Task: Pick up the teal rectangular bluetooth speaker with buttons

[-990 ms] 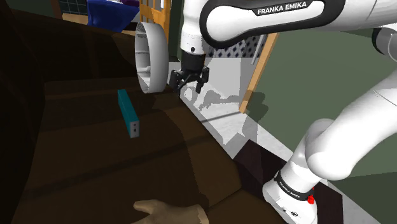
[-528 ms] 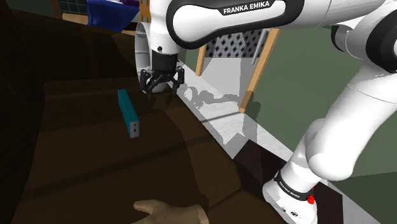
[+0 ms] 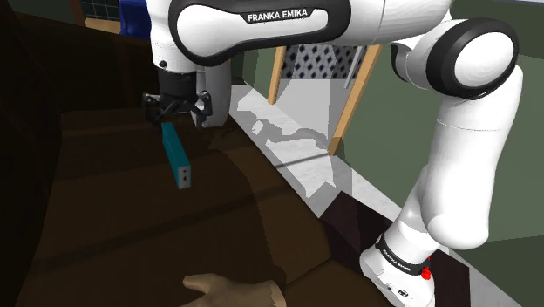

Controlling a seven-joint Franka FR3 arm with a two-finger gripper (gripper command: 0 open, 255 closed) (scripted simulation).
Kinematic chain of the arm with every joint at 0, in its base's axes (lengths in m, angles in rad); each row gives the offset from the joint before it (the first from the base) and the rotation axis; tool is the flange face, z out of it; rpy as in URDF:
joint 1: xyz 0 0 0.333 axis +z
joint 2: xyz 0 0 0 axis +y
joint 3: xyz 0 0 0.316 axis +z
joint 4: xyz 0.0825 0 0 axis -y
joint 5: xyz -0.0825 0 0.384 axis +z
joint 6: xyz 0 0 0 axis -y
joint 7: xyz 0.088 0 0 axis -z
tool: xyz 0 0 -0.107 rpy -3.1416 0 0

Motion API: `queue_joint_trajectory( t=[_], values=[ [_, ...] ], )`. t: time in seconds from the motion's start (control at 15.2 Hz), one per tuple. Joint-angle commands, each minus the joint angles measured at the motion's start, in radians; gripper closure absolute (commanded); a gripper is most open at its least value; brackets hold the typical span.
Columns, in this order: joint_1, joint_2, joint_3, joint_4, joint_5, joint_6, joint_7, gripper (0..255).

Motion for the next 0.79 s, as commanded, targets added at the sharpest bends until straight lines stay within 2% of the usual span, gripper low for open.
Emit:
queue_joint_trajectory(
  t=[0.0,0.46,0.59,0.66,0.73],
  values=[
    [0.022,0.061,-0.002,0.079,-0.021,-0.017,0.023,0],
    [0.018,0.073,-0.008,-0.006,-0.029,0.079,0.033,0],
    [0.018,0.073,-0.008,-0.006,-0.029,0.079,0.033,0],
    [0.017,0.072,-0.008,-0.009,-0.029,0.08,0.032,255],
    [0.017,0.071,-0.007,-0.01,-0.029,0.081,0.033,255]
  ],
)
